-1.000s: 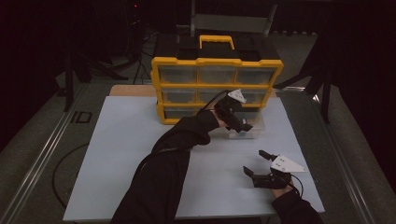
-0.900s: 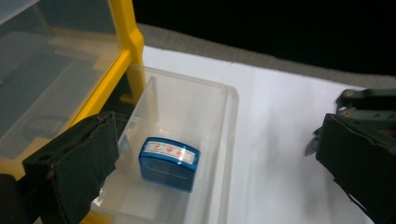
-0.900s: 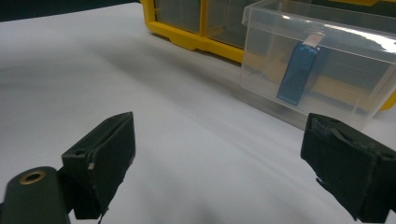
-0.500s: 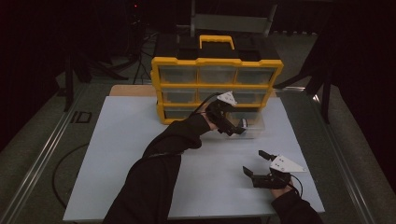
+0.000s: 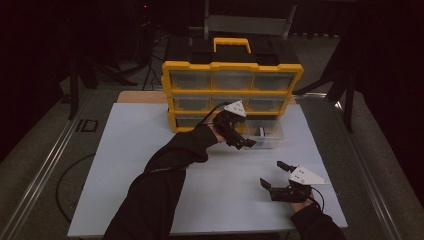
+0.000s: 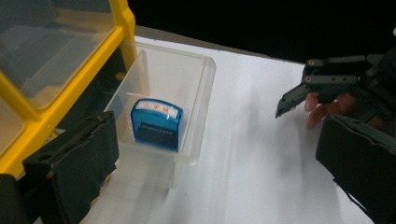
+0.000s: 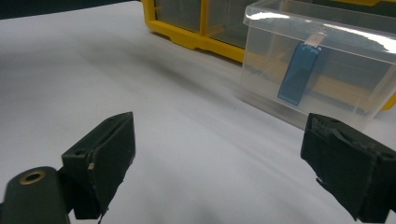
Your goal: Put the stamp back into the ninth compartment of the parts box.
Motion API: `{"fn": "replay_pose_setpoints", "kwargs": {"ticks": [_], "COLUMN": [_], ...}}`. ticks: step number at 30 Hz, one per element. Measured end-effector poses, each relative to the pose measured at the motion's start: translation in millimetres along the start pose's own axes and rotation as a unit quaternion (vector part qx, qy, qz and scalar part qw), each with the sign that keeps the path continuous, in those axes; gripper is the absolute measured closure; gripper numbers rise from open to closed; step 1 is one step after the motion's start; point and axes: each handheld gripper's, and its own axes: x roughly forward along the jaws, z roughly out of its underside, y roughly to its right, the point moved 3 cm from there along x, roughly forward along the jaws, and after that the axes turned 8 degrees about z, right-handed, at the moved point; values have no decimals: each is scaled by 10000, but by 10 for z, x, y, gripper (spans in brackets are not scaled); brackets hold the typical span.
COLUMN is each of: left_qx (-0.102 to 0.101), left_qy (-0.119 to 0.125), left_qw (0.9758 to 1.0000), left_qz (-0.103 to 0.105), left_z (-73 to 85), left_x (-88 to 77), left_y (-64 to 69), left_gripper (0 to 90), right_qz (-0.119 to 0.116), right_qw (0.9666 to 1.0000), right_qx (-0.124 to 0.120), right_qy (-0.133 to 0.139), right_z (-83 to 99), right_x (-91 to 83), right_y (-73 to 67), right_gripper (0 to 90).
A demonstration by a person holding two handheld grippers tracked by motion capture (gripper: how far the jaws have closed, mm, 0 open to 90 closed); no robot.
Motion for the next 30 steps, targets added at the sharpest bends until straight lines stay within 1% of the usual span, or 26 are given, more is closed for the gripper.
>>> {"fn": "replay_pose_setpoints", "kwargs": {"ticks": [3, 5, 6, 7, 9, 10, 12, 15, 16, 17, 18, 19, 20, 22, 30], "left_qx": [4, -17, 13, 3, 15, 13, 14, -28, -28, -29, -29, -59, -43, -72, -108], "left_qy": [38, 96, 71, 101, 90, 95, 82, 121, 121, 106, 106, 109, 89, 105, 125], "left_qw": [10000, 9999, 10000, 9999, 10000, 9999, 10000, 9999, 9999, 9999, 9999, 9999, 9999, 9999, 9998], "left_qz": [-7, 28, -3, 36, 6, 36, -7, 22, 22, -18, -18, -13, -26, -12, -93], "left_z": [17, 33, 46, 66, 84, 99, 127, 197, 197, 234, 234, 272, 290, 311, 420], "left_x": [-32, -65, -83, -107, -124, -136, -157, -214, -214, -240, -240, -265, -278, -295, -415], "left_y": [16, 33, 43, 62, 73, 85, 99, 128, 128, 141, 141, 153, 159, 168, 201], "left_gripper": [0, 0, 0, 0, 0, 0, 0, 0, 0, 0, 0, 0, 0, 0, 0], "right_qz": [-3, -7, -9, 4, 4, 9, -3, -3, 3, 5, 5, 4, 3, -2, -3], "right_qw": [10000, 10000, 10000, 10000, 10000, 10000, 10000, 10000, 10000, 10000, 10000, 10000, 10000, 10000, 10000], "right_qx": [-13, -2, -6, -11, -11, -12, -1, -8, -18, -14, -14, -20, -25, -23, -29], "right_qy": [-4, -3, -3, -8, 6, 4, 19, 8, 11, 8, 8, 4, 4, 4, -1], "right_z": [-3, -3, -4, -6, -8, -10, -12, -13, -13, -14, -14, -13, -13, -13, -10], "right_x": [0, -1, -1, -5, -5, -8, -10, -12, -11, -11, -11, -10, -9, -9, -8], "right_y": [-3, -3, -3, -5, -4, -5, -4, -8, -7, -9, -9, -9, -10, -11, -11], "right_gripper": [102, 102, 102, 102, 102, 102, 102, 102, 102, 102, 102, 102, 102, 102, 102]}}
